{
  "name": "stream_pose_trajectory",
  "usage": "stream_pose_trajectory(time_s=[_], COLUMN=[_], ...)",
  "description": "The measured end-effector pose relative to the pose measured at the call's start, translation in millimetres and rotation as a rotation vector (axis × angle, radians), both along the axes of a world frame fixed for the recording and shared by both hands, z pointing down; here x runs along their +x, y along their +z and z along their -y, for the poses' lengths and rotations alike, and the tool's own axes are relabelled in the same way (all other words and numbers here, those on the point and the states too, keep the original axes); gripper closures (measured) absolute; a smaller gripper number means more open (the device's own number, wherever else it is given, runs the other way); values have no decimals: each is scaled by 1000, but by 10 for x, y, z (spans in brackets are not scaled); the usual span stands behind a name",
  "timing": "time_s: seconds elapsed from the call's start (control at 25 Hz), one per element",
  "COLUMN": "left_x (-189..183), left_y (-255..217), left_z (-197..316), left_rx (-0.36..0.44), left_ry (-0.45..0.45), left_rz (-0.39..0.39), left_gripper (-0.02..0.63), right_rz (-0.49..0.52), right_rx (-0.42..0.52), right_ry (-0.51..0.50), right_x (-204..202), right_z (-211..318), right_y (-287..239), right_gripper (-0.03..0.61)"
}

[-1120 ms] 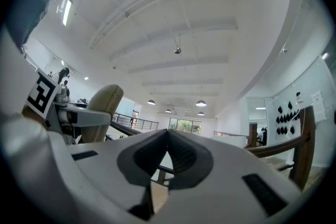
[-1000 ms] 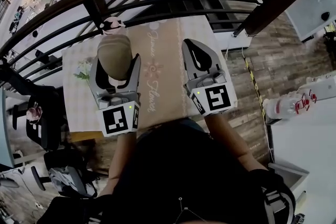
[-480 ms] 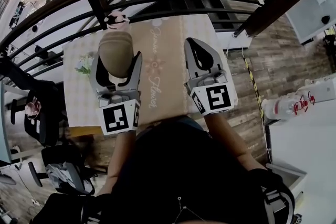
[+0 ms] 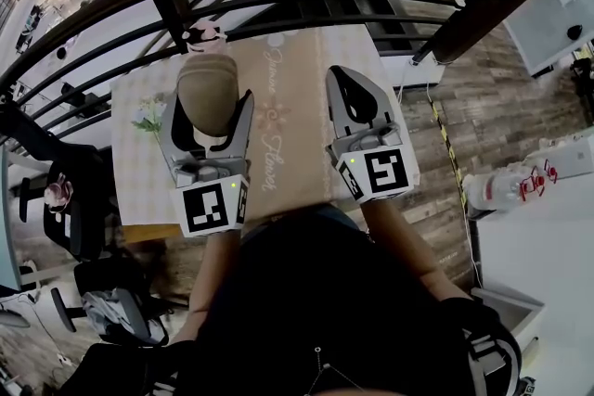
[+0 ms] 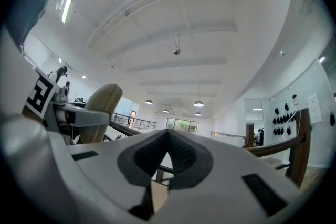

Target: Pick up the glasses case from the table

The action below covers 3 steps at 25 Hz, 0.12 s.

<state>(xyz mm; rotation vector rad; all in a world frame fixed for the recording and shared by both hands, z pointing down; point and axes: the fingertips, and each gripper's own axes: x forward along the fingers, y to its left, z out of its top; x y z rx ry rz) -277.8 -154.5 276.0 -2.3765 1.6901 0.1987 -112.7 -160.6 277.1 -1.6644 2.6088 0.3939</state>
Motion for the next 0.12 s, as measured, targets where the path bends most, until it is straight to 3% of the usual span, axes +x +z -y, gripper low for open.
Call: stream_pose_trajectory(time_s=[0.12], left_x=[26], left_y=[0], left_z=[6], left_rx=[-3], left_ry=[6], left_rz=[0], left_gripper=[209], right_rz=[-2], right_rx=[-1], right_ry=[3], right_x=[23], right_z=[4], right_y=[-7], right_gripper=[569])
